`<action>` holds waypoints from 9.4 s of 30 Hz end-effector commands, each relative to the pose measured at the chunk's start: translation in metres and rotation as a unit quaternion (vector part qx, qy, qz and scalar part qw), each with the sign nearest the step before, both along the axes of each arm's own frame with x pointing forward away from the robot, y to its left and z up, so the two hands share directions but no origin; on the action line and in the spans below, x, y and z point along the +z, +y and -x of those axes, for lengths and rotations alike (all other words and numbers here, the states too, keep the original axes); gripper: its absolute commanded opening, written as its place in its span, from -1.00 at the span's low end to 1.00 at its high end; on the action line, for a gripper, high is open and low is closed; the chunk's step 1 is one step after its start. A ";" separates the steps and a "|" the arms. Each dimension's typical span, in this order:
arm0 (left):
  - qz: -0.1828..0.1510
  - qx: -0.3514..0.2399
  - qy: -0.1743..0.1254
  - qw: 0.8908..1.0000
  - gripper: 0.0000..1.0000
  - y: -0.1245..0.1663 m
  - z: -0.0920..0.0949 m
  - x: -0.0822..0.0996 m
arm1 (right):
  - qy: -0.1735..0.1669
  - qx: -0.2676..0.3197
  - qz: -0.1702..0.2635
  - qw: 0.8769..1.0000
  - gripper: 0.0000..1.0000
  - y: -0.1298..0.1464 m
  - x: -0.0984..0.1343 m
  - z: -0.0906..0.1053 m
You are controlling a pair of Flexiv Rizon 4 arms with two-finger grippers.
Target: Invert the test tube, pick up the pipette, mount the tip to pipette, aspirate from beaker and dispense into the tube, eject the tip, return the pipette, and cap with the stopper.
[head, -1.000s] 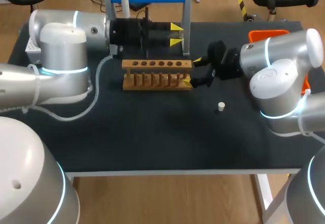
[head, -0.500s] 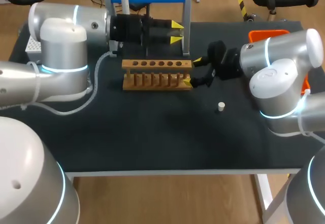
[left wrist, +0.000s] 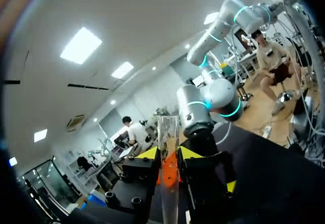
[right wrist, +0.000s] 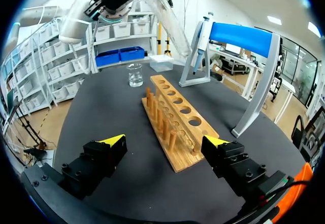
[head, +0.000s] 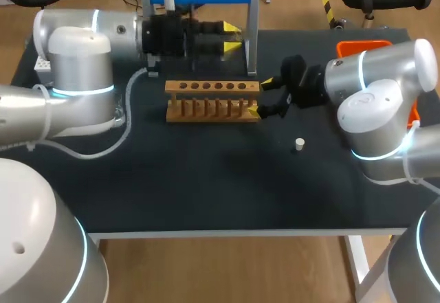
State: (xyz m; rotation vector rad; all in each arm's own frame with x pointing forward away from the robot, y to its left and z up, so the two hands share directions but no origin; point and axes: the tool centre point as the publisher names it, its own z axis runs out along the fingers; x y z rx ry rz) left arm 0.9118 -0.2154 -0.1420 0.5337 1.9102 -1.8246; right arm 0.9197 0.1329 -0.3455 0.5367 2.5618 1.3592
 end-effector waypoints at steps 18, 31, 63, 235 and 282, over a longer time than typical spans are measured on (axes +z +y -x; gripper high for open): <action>0.057 0.032 0.171 0.983 -1.00 0.015 -0.037 0.005 | 0.001 0.001 0.001 1.000 1.00 -0.001 0.001 0.000; 0.091 0.041 0.232 0.968 -1.00 0.021 -0.051 -0.007 | 0.001 0.001 0.001 1.000 1.00 -0.001 0.001 0.000; 0.080 0.052 0.231 0.968 -1.00 0.025 -0.058 -0.016 | 0.001 0.001 0.001 1.000 1.00 -0.001 0.001 0.000; -0.015 0.156 0.307 0.939 -1.00 0.037 -0.082 -0.131 | 0.001 0.001 0.001 1.000 1.00 -0.001 0.001 0.000; -0.037 0.159 0.309 0.937 1.00 0.037 -0.080 -0.139 | 0.001 0.001 0.001 1.000 1.00 -0.001 0.001 0.000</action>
